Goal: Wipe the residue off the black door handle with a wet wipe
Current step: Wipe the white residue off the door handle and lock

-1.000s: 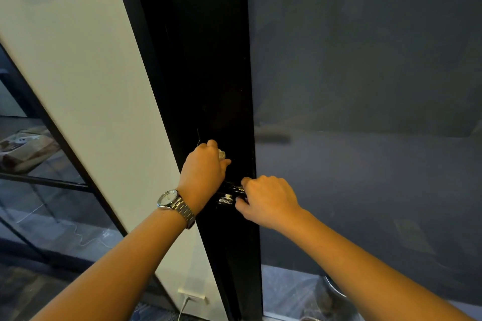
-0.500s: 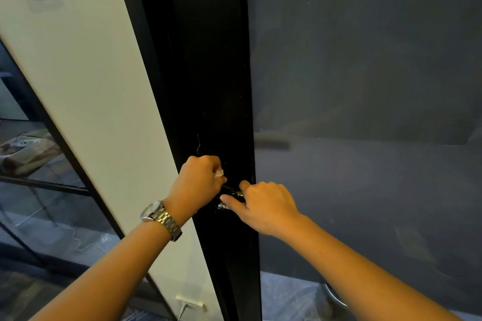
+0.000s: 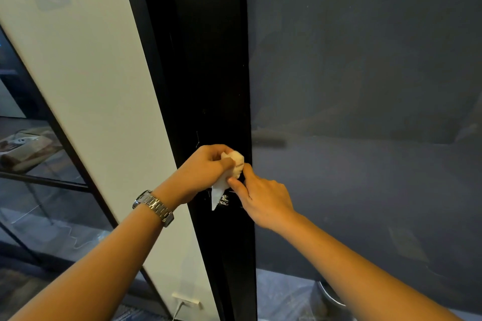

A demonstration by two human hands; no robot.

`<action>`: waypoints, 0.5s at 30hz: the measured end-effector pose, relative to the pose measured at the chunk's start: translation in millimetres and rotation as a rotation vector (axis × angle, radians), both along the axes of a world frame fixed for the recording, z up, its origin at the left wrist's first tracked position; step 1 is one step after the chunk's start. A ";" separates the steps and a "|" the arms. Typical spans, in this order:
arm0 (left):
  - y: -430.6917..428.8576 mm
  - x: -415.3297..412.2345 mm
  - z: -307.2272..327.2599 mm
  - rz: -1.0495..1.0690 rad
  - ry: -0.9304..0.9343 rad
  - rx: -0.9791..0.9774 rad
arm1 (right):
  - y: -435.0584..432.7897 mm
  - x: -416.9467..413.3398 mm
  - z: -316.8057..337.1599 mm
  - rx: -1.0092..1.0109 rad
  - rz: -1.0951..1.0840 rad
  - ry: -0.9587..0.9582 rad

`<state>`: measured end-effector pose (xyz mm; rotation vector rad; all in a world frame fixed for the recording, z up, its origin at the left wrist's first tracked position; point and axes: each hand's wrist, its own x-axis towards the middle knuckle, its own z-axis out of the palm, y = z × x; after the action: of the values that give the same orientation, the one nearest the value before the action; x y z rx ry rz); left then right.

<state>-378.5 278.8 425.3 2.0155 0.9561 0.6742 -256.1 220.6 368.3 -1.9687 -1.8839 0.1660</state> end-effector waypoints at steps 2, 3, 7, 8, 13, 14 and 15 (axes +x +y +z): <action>0.2 -1.0 -0.3 0.032 -0.081 -0.043 | 0.6 -0.8 -0.4 0.007 -0.015 -0.011; 1.2 -2.4 -0.2 0.040 -0.121 -0.057 | 0.5 -0.8 0.0 0.009 -0.019 -0.014; 2.2 -7.6 2.8 0.020 -0.159 -0.102 | -0.6 0.6 3.3 -0.006 -0.013 0.013; 1.7 -8.1 3.3 0.012 -0.151 -0.114 | -0.9 1.0 3.7 -0.010 -0.007 0.026; -3.5 -13.1 5.0 -0.027 -0.113 -0.130 | -3.4 0.4 5.5 -0.032 0.020 0.084; -3.8 -14.9 5.8 -0.034 -0.103 -0.128 | -4.1 0.2 6.2 -0.034 0.026 0.090; -3.7 -16.6 6.4 -0.038 -0.091 -0.124 | -4.6 0.0 6.6 -0.035 0.035 0.095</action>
<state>-395.0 275.1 431.7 1.8735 0.8822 0.6640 -256.1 216.0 374.8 -1.9160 -1.8675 0.2986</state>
